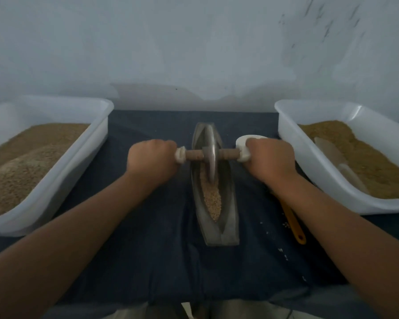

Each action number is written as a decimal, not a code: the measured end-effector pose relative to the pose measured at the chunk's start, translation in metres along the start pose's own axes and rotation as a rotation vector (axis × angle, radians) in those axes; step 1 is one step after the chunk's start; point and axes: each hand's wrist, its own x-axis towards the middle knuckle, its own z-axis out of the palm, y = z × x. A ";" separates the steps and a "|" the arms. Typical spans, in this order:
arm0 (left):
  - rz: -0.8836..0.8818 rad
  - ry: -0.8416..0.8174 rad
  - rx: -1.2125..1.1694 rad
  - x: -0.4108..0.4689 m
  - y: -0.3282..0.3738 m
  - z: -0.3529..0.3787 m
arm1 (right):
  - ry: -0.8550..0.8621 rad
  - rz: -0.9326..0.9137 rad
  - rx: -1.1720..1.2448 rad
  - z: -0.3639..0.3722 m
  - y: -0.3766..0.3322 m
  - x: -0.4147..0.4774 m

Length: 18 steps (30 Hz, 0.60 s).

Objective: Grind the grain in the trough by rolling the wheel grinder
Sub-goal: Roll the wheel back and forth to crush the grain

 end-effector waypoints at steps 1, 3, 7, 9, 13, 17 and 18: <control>0.045 0.036 0.009 -0.016 -0.002 -0.003 | 0.029 -0.003 0.018 -0.006 0.000 -0.016; 0.158 0.168 -0.020 -0.050 -0.006 -0.009 | 0.023 -0.012 0.023 -0.018 0.003 -0.054; 0.252 0.267 -0.116 -0.074 -0.009 -0.008 | -0.015 -0.073 0.034 -0.020 0.013 -0.087; 0.198 0.232 -0.115 -0.055 -0.007 0.001 | -0.098 -0.083 -0.003 -0.011 0.010 -0.062; 0.033 0.078 0.005 0.022 -0.003 0.006 | -0.007 0.033 -0.026 0.004 0.000 0.009; 0.013 -0.004 0.037 0.022 0.001 -0.002 | -0.141 0.002 0.085 -0.002 0.000 0.009; 0.042 0.023 0.029 0.002 -0.001 -0.002 | -0.110 -0.023 0.081 -0.008 0.001 -0.006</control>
